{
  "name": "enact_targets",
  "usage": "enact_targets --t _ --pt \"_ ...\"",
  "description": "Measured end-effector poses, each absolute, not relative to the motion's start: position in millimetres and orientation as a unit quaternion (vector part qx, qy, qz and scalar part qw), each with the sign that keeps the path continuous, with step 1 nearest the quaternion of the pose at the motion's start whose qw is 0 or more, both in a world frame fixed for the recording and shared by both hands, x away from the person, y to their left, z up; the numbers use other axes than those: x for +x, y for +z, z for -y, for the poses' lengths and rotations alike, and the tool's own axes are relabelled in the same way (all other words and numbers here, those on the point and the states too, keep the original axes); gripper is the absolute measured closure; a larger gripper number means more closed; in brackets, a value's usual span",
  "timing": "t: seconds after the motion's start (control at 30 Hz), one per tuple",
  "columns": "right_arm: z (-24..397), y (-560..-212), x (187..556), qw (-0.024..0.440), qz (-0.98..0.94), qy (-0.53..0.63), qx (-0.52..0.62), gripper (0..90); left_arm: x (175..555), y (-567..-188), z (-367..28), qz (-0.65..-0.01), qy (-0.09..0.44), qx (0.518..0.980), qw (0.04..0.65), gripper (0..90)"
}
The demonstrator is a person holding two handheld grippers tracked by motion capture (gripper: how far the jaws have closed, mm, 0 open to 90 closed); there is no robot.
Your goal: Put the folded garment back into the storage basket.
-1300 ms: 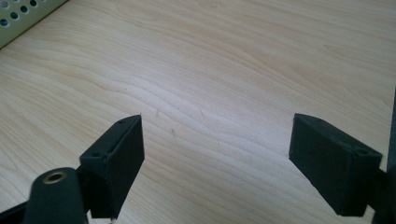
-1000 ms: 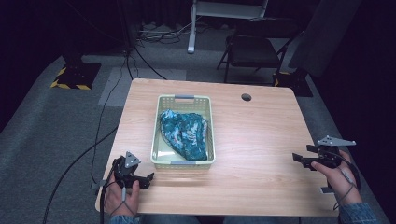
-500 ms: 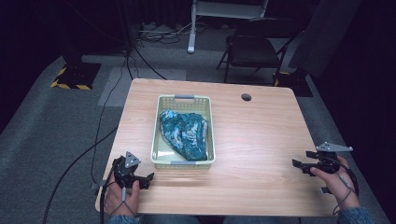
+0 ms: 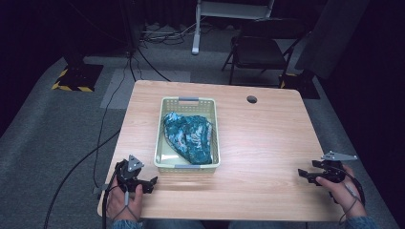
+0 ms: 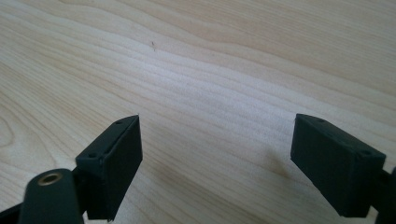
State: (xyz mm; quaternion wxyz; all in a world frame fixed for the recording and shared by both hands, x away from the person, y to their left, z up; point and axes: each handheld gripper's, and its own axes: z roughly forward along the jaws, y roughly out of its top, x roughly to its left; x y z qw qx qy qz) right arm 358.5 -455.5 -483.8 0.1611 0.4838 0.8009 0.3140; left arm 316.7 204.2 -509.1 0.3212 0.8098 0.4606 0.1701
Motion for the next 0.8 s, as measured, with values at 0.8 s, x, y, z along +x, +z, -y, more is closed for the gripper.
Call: enact_targets --t 0.8 --pt "458.0 -504.1 343.4 0.198 -0.792 0.328 0.475 2.8 316.7 -509.0 -204.4 -0.46 0.169 0.81 0.321 0.3"
